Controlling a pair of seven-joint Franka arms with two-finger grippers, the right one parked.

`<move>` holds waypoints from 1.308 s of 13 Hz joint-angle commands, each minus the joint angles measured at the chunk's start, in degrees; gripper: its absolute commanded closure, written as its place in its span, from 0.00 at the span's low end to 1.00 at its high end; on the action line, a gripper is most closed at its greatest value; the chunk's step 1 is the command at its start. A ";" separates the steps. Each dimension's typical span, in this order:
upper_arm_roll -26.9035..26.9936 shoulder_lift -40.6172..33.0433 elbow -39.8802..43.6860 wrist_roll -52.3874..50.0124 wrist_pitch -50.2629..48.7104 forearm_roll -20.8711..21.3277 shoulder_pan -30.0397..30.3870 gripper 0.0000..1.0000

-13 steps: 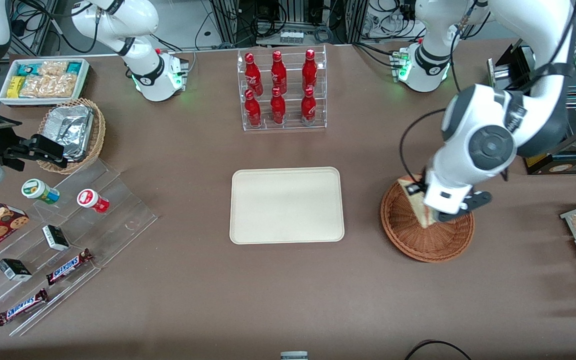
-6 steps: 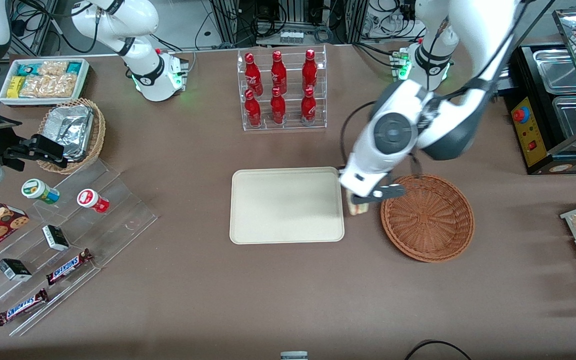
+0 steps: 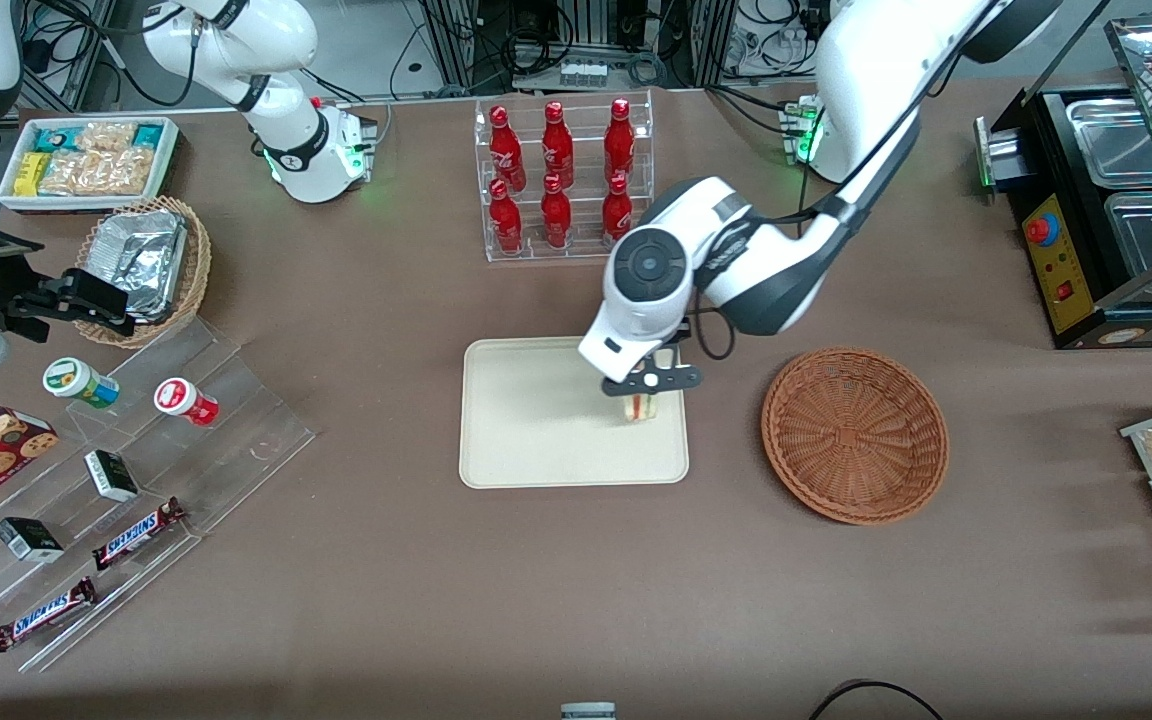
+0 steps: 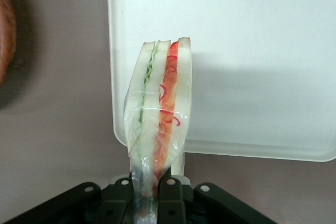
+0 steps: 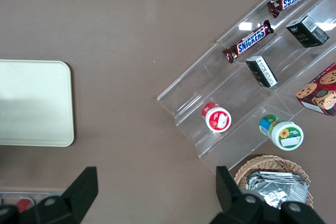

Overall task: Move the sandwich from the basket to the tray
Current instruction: 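Lift the sandwich and carry it over the cream tray, then lower the sandwich onto the tray and open the left gripper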

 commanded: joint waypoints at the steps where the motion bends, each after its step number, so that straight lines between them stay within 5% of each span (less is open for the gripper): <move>1: 0.03 3.39 2.14 -3.67 2.12 3.27 -2.85 1.00; 6: 0.12 7.61 2.05 -6.57 4.51 8.27 -4.70 1.00; 17: 0.20 10.78 1.88 -7.81 10.92 9.33 -4.79 1.00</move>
